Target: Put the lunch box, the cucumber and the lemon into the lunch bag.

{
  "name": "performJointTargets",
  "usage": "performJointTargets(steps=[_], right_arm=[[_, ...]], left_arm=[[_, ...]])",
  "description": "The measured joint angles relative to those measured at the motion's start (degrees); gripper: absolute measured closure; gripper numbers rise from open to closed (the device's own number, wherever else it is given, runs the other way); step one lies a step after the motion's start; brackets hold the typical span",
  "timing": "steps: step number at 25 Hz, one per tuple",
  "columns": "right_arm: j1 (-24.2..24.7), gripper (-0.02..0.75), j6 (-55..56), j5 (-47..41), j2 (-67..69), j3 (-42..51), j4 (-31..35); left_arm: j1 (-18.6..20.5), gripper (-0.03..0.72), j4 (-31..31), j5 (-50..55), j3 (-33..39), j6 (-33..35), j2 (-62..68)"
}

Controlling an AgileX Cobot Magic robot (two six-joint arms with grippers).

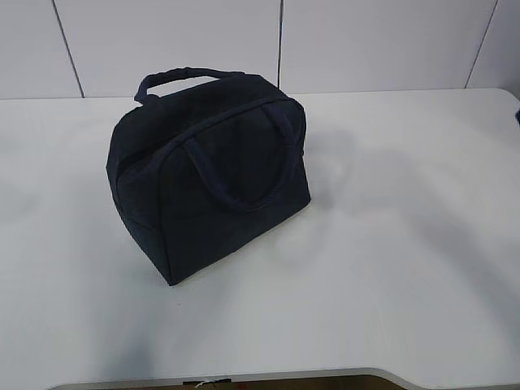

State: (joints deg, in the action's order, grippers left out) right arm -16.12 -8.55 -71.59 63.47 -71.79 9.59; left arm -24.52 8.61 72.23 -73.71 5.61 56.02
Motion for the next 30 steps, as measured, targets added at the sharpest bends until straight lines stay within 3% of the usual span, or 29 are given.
performJointTargets(steps=[11, 23, 30], right_arm=[[0.00, 0.393, -0.57, -0.59, -24.44, 12.77, 0.12], [0.00, 0.394, -0.67, -0.96, -50.99, 31.63, 0.12], [0.00, 0.393, -1.42, -1.15, -63.51, 40.35, -1.71]], left_arm=[[0.00, 0.308, 0.25, 0.25, 17.59, 0.00, -25.74], [0.00, 0.308, 7.68, 0.23, 34.66, 0.00, -53.62], [-0.03, 0.308, 8.10, -0.86, 40.38, 0.00, -55.19]])
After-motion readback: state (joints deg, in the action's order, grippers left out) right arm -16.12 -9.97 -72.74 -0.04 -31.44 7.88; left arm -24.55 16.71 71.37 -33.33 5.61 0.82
